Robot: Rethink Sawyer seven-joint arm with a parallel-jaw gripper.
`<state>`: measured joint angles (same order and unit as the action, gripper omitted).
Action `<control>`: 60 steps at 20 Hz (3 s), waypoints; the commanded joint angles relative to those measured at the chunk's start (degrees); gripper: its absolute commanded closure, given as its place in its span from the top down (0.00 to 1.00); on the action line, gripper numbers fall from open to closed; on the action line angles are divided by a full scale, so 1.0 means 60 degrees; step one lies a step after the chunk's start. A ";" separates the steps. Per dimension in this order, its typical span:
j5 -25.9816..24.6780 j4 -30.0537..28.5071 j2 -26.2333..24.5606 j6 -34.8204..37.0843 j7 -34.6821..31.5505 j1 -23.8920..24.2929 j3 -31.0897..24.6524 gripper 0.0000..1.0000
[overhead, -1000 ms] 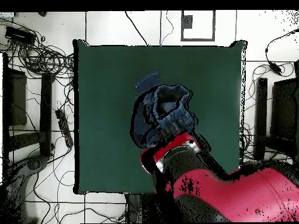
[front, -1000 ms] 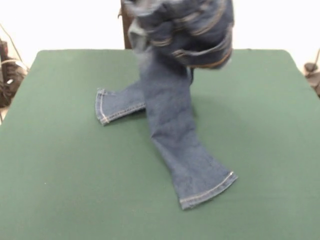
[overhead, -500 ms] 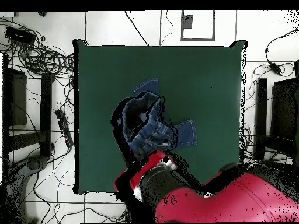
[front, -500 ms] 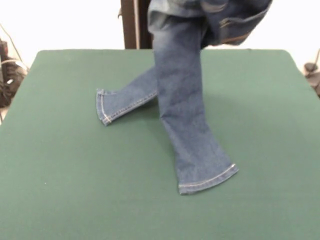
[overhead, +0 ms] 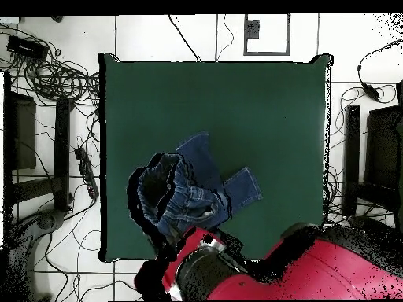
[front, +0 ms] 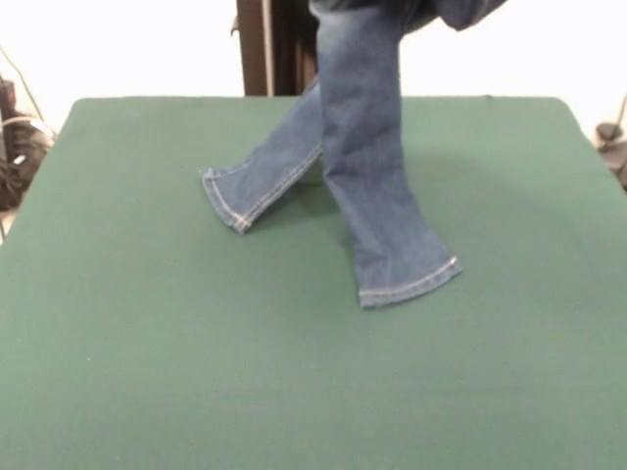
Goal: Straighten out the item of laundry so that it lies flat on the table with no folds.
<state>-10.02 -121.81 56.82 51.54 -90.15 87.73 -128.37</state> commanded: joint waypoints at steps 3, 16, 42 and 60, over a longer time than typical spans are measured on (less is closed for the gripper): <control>-0.0850 -0.0819 -0.1064 0.1949 0.2385 -0.2201 0.2941 0.00; -0.3019 0.0726 -0.1605 0.1376 0.1006 -0.5197 0.7287 0.00; -0.6863 0.4764 -0.2423 -0.2380 -0.2255 -0.9622 1.2027 0.00; -0.4908 0.7050 -0.3122 -0.1196 -0.0637 -0.9691 1.2875 0.00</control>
<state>-42.81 -88.20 38.68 39.92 -90.15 31.28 -56.30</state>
